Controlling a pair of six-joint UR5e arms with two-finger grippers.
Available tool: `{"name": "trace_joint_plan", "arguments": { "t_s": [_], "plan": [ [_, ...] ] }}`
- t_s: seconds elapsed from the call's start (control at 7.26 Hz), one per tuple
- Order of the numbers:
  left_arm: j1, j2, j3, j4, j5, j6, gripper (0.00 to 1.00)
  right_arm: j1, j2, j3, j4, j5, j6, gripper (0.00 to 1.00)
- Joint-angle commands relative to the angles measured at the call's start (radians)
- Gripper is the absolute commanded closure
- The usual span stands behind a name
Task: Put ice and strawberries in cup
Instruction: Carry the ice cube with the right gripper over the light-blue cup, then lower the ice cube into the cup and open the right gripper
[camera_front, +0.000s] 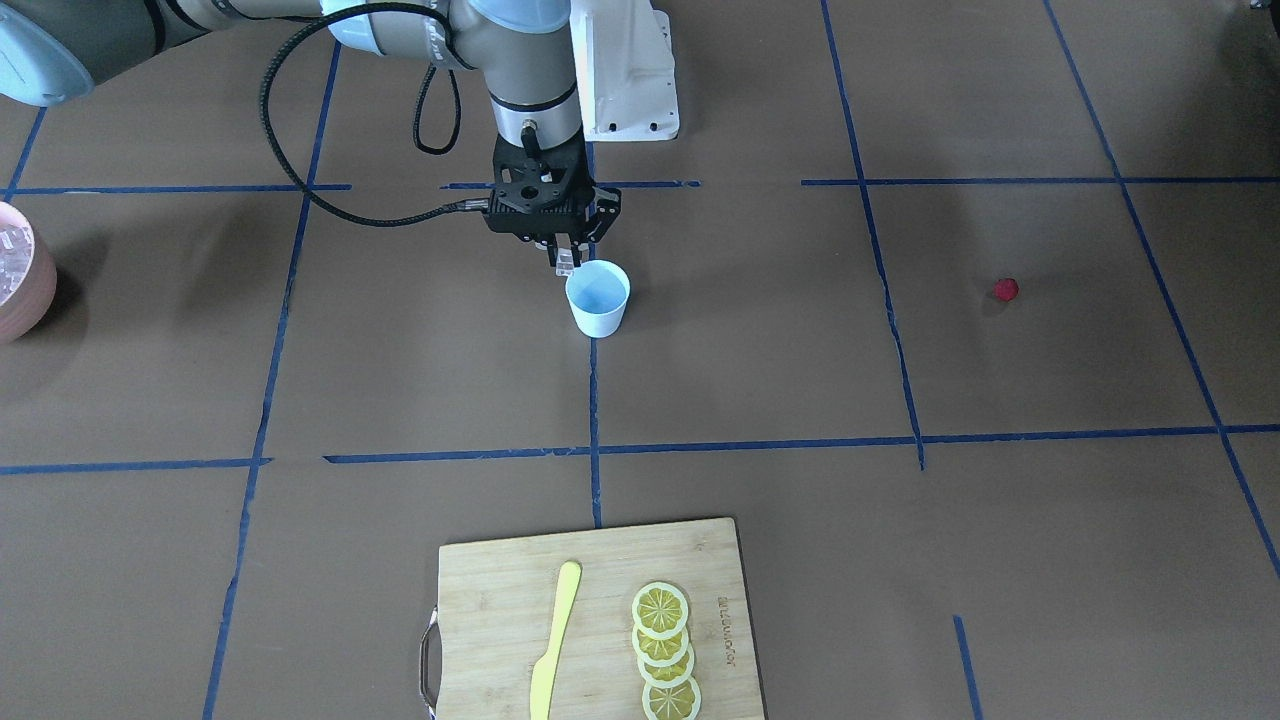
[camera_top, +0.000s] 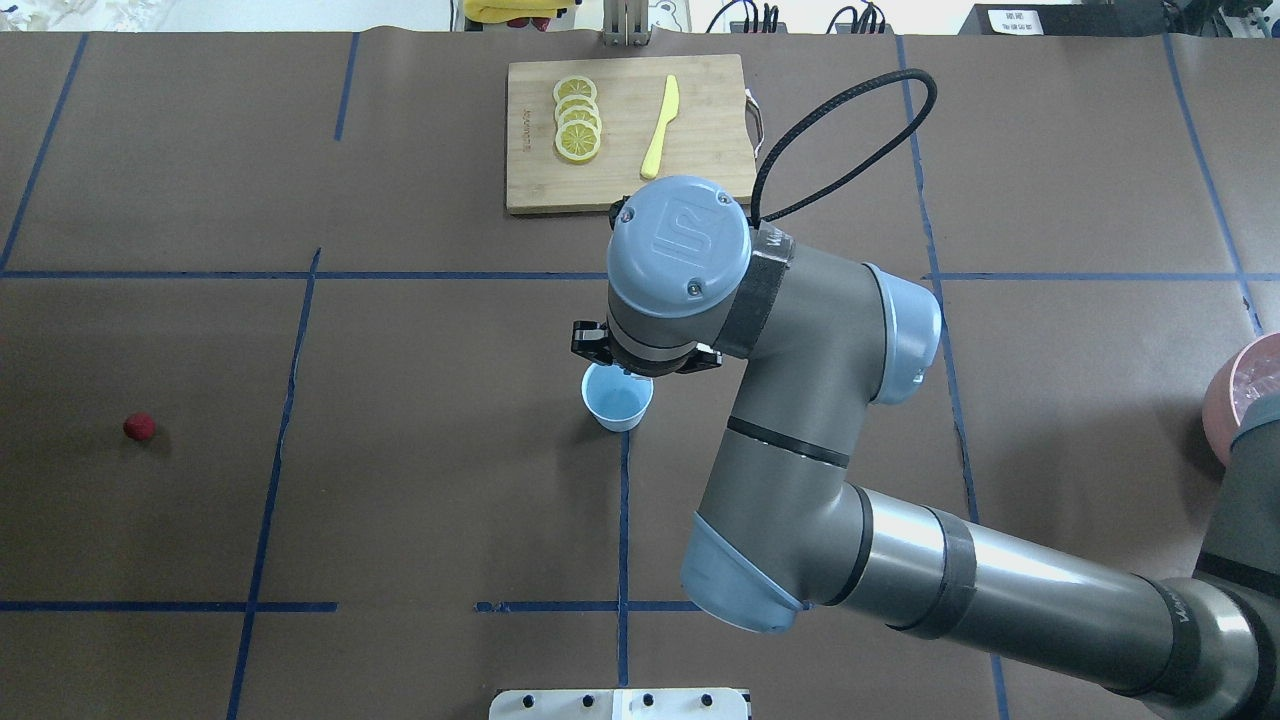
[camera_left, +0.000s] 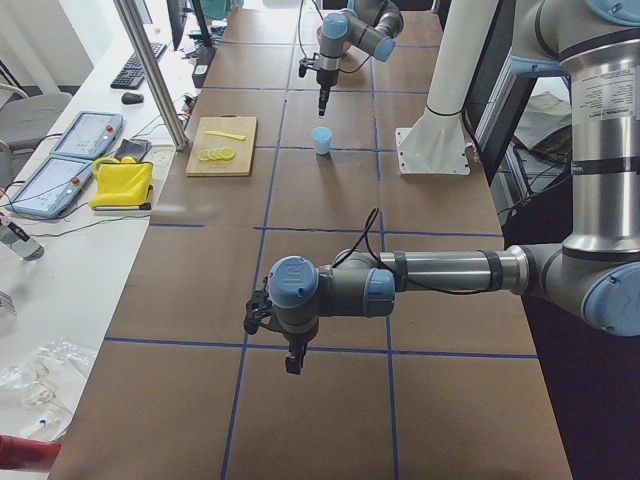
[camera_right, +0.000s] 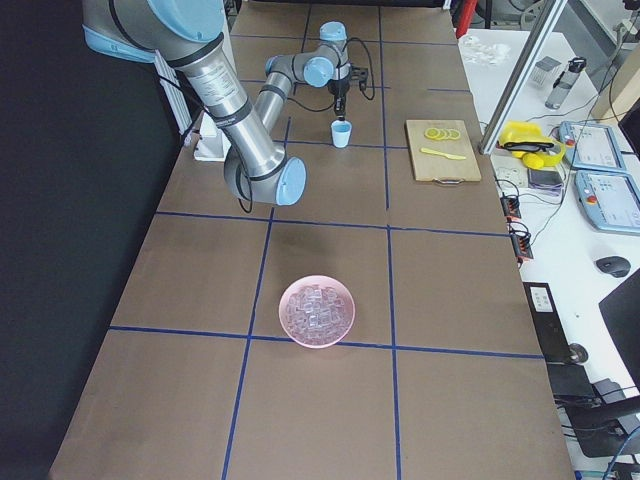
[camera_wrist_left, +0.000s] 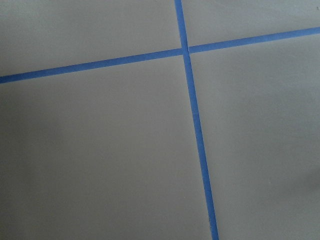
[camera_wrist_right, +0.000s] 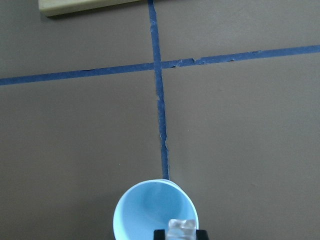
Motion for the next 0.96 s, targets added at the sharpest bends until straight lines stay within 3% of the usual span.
{"name": "trace_joint_plan", "arguments": {
  "t_s": [0.0, 0.41, 0.69, 0.83],
  "plan": [
    [-0.001, 0.000, 0.000, 0.000, 0.000, 0.000, 0.00, -0.029, 0.036, -0.081, 0.003, -0.030, 0.000, 1.00],
    [0.000, 0.000, 0.000, 0.000, 0.000, 0.000, 0.00, -0.053, 0.036, -0.081, 0.004, -0.044, 0.003, 0.98],
    [0.000, 0.000, 0.000, 0.000, 0.000, 0.000, 0.00, -0.055, 0.037, -0.081, 0.007, -0.049, 0.003, 0.03],
    [0.000, 0.000, 0.000, 0.000, 0.000, 0.000, 0.00, -0.055, 0.037, -0.081, 0.007, -0.049, 0.003, 0.02]
  ]
}}
